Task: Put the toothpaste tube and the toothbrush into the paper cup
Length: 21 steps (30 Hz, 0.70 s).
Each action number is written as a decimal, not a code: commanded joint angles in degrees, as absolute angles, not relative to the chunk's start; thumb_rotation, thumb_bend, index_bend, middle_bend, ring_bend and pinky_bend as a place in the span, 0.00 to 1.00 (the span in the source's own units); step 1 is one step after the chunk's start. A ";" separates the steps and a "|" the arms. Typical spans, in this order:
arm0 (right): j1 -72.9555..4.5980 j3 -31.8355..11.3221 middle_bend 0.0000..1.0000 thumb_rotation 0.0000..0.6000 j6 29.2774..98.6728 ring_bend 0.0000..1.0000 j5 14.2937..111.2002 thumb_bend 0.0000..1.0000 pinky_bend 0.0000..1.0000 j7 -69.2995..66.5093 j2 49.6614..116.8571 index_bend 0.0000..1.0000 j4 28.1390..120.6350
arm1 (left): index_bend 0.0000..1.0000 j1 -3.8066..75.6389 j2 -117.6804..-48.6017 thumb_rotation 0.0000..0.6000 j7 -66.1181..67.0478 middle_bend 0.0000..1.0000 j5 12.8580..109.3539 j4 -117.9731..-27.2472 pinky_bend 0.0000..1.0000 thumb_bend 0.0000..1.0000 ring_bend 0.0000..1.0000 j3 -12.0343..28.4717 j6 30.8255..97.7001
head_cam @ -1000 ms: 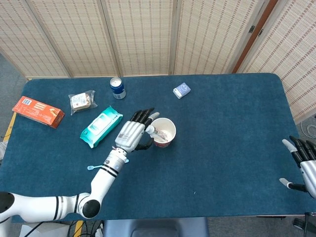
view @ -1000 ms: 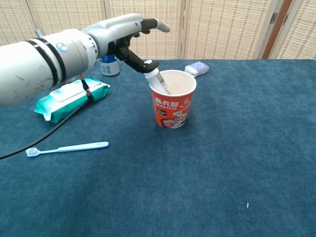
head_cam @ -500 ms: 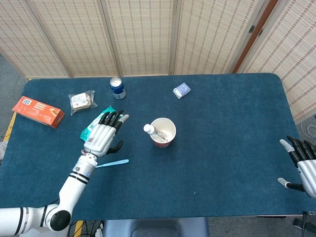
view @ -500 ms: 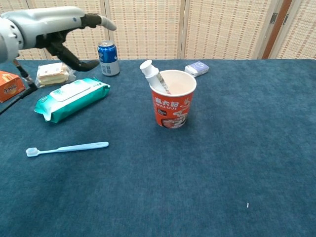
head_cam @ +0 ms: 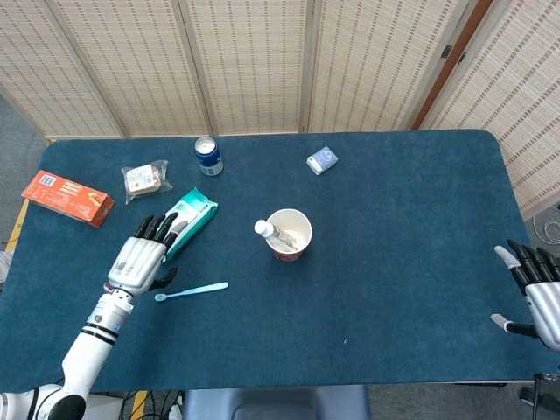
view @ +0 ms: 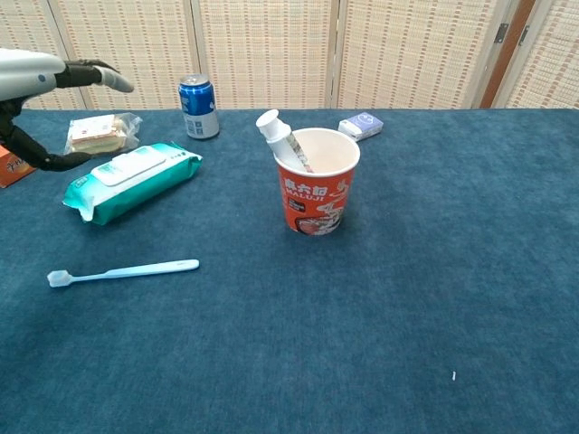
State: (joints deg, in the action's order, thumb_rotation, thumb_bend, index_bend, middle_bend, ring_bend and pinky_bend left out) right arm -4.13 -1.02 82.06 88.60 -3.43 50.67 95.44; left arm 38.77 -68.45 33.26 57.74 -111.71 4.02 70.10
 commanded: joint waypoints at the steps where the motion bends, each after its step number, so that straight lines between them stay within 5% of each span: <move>1: -4.16 -1.06 0.00 1.00 81.97 0.00 88.50 0.00 0.05 -3.49 50.67 0.07 95.40 | 0.00 37.77 -68.62 1.00 32.97 0.00 58.27 -110.70 0.00 0.33 0.00 3.15 70.23; 6: -4.44 -1.08 0.00 1.00 81.29 0.00 88.11 0.00 0.05 -3.29 50.83 0.07 95.30 | 0.01 36.85 -69.83 1.00 31.75 0.00 57.81 -108.78 0.00 0.32 0.00 2.61 69.05; 21: -5.08 -1.17 0.00 1.00 79.83 0.00 87.19 0.00 0.05 -3.31 51.08 0.07 94.96 | 0.36 37.31 -75.13 1.00 32.03 0.00 54.37 -102.43 0.00 0.17 0.00 2.41 63.78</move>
